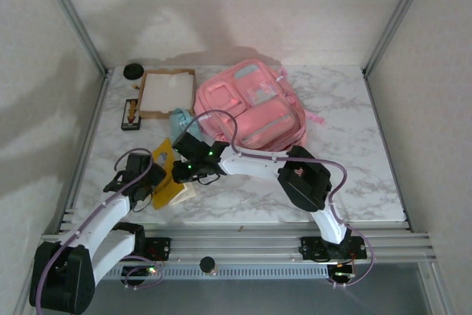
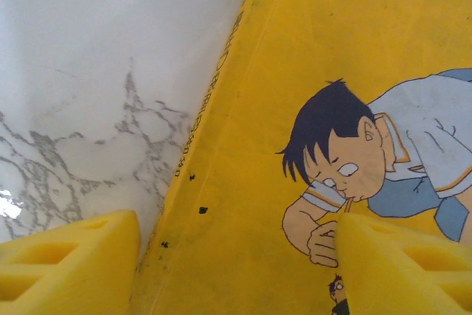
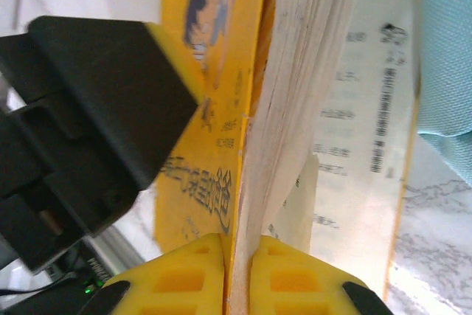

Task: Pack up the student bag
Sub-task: Pick up the book from the bottom-left of the table, then pass the book.

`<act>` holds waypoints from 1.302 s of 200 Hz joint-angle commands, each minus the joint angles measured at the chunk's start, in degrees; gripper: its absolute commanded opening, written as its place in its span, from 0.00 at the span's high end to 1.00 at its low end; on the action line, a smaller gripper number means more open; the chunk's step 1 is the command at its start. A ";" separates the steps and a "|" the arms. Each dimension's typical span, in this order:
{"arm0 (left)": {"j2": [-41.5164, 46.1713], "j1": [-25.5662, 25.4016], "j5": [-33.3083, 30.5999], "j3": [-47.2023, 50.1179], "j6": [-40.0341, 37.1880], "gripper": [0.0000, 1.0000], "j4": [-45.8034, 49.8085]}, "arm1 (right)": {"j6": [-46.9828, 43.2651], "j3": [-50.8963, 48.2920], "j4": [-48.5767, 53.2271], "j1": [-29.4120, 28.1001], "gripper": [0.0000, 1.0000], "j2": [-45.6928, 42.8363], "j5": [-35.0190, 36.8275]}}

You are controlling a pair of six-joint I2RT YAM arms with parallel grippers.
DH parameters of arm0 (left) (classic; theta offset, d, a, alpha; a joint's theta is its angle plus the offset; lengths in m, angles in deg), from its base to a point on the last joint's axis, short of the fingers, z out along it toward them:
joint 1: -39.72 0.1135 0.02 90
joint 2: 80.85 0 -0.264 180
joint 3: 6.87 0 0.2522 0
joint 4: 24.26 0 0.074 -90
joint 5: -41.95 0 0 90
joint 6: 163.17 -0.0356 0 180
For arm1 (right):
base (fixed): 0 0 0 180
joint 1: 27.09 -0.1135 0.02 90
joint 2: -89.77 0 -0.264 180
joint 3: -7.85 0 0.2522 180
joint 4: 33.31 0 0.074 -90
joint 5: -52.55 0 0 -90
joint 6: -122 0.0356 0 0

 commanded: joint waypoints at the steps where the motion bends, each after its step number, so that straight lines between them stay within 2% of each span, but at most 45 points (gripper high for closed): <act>1: 3.24 0.22 -0.33 -6.07 -1.75 0.22 4.61 | -1.36 0.40 -4.24 -0.74 0.99 -6.02 -3.35; 25: 6.14 3.52 -2.18 -14.24 -5.15 0.10 12.33 | -1.39 -1.37 -6.37 -0.29 0.99 -11.07 -4.72; 45: 7.59 6.37 -0.18 -21.43 -8.67 0.02 15.99 | -0.06 -4.32 -10.11 0.27 1.00 -15.34 -7.88; 69: 6.31 8.08 2.11 -29.97 -11.81 0.01 20.76 | 0.11 -5.84 -10.70 2.29 1.00 -21.31 -7.77; 108: 4.76 8.17 12.13 -39.35 -12.58 0.01 21.43 | 1.48 -12.71 -12.61 9.78 1.00 -31.38 -9.41; 125: 4.35 7.68 20.77 -38.41 -10.15 0.01 16.48 | 1.52 -15.43 -14.32 13.03 1.00 -35.02 -11.14; 138: 3.91 5.31 27.77 -34.90 -6.05 0.01 8.89 | 2.92 -17.72 -17.39 16.09 1.00 -37.20 -14.72; 148: 3.67 2.03 30.75 -31.88 -2.27 0.01 2.01 | 4.38 -19.46 -19.92 18.38 1.00 -38.72 -17.24; 178: 1.22 -7.46 31.69 -28.24 2.79 0.01 -10.58 | 4.95 -21.02 -21.31 22.64 1.00 -41.73 -21.22; 210: -2.89 -14.90 33.35 -25.94 7.06 0.04 -21.87 | 9.12 -24.21 -26.68 26.78 1.00 -43.71 -26.39; 230: -5.26 -18.57 33.65 -26.36 8.39 0.12 -26.35 | 9.31 -24.81 -26.47 27.87 1.00 -43.95 -27.79; 260: -7.49 -22.75 33.83 -28.20 9.09 0.31 -30.92 | 7.26 -25.04 -21.56 30.12 1.00 -43.33 -29.15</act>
